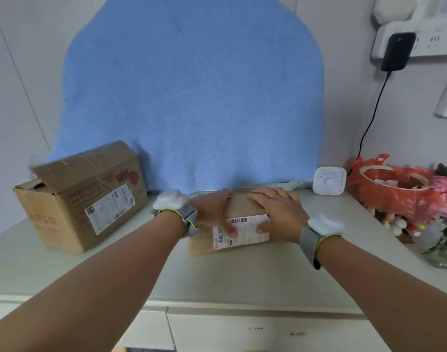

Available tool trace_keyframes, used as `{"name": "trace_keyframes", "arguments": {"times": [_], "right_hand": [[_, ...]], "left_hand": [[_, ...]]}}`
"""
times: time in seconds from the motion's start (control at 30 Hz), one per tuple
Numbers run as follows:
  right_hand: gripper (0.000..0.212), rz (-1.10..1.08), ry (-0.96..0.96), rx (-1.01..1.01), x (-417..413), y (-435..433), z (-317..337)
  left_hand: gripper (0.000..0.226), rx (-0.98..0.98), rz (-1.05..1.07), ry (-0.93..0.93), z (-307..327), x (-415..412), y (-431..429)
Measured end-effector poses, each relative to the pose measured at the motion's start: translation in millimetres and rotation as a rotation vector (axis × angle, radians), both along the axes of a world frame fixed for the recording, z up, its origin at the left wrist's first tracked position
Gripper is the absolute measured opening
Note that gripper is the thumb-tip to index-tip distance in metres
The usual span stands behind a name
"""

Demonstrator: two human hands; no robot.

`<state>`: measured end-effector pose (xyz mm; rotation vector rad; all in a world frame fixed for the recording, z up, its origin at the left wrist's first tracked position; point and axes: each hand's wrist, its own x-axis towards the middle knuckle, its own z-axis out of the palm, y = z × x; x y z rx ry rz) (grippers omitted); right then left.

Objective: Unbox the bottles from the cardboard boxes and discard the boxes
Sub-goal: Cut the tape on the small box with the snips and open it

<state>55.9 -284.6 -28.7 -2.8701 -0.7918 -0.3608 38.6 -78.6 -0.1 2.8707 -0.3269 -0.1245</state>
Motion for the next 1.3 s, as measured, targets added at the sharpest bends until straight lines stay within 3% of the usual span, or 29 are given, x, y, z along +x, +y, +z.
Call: {"name": "trace_keyframes", "arguments": {"times": [0.13,0.27,0.37,0.53,0.63,0.8,0.93,1.07,1.13,1.2,1.27,1.3], "right_hand": [[0.084,0.017,-0.015,0.003,4,0,-2],[0.082,0.011,-0.029,0.01,5,11,-3],[0.086,0.007,-0.078,0.04,5,15,-4],[0.095,0.015,-0.137,0.058,7,19,5],[0.086,-0.014,-0.157,-0.029,11,22,11],[0.07,-0.047,-0.012,-0.065,14,26,17],[0.066,-0.037,-0.014,-0.072,17,25,4],[0.068,-0.031,-0.053,-0.074,19,23,-7],[0.071,-0.03,-0.079,-0.034,18,22,-7],[0.07,-0.027,-0.122,-0.004,16,21,-6],[0.071,-0.024,-0.15,0.034,14,22,-6],[0.073,-0.028,-0.154,0.06,13,23,-6]], "left_hand": [[0.081,0.089,0.088,0.162,12,-3,38],[0.066,0.043,0.105,0.121,9,-9,48],[0.067,0.055,0.12,-0.033,2,-11,46],[0.074,0.266,0.126,-0.518,-19,-12,40],[0.079,0.32,0.121,-0.601,-36,-10,40],[0.091,0.208,0.003,-0.495,-38,-7,44],[0.075,0.154,-0.005,-0.285,-28,0,40],[0.068,0.194,-0.04,-0.355,-33,0,43],[0.074,0.127,-0.087,-0.442,-34,-2,46],[0.097,0.075,-0.082,-0.509,-31,-2,45],[0.118,0.098,-0.003,-0.506,-28,0,42],[0.117,0.143,0.025,-0.492,-26,2,39]]}}
